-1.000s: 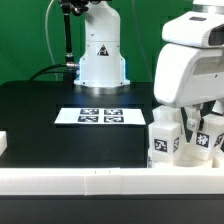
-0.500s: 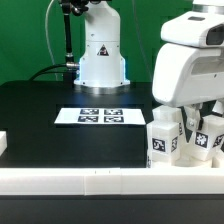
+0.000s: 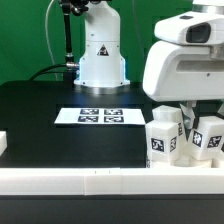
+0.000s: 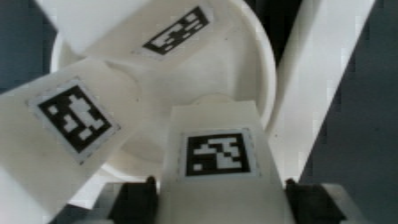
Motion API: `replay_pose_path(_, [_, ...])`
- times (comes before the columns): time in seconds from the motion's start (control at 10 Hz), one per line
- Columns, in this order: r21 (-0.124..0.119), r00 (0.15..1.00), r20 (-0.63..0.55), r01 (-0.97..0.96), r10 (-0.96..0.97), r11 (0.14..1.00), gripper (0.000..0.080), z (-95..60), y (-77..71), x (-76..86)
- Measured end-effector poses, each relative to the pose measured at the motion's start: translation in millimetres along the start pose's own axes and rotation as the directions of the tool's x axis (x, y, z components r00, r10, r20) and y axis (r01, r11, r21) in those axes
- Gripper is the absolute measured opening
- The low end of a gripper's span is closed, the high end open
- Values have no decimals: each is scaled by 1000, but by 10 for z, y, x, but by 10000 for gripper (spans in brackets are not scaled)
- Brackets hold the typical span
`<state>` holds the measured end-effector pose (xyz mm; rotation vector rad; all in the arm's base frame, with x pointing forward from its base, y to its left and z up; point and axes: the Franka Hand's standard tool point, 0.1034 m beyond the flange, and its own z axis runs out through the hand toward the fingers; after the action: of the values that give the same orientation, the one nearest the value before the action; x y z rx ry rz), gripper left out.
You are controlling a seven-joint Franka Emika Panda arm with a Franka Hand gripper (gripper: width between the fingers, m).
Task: Assemble stool
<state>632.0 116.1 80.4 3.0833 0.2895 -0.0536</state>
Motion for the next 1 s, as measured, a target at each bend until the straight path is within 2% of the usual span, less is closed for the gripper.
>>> replay_pose_path(0.3, [2, 946, -13, -323, 323, 946, 341, 8, -56, 0])
replay_pose_path(0.4, [3, 892, -12, -453, 453, 892, 341, 9, -62, 0])
replay_pose_path(0.6, [9, 756, -12, -654, 654, 756, 341, 13, -69, 0])
replay_pose_path(0.7, [13, 668, -11, -744, 744, 668, 341, 14, -68, 3])
replay_pose_path(0.9, [37, 459, 18, -888, 888, 458, 341, 21, -55, 4])
replay_pose_path(1.0, [38, 369, 20, -929, 929, 368, 341, 22, -55, 5])
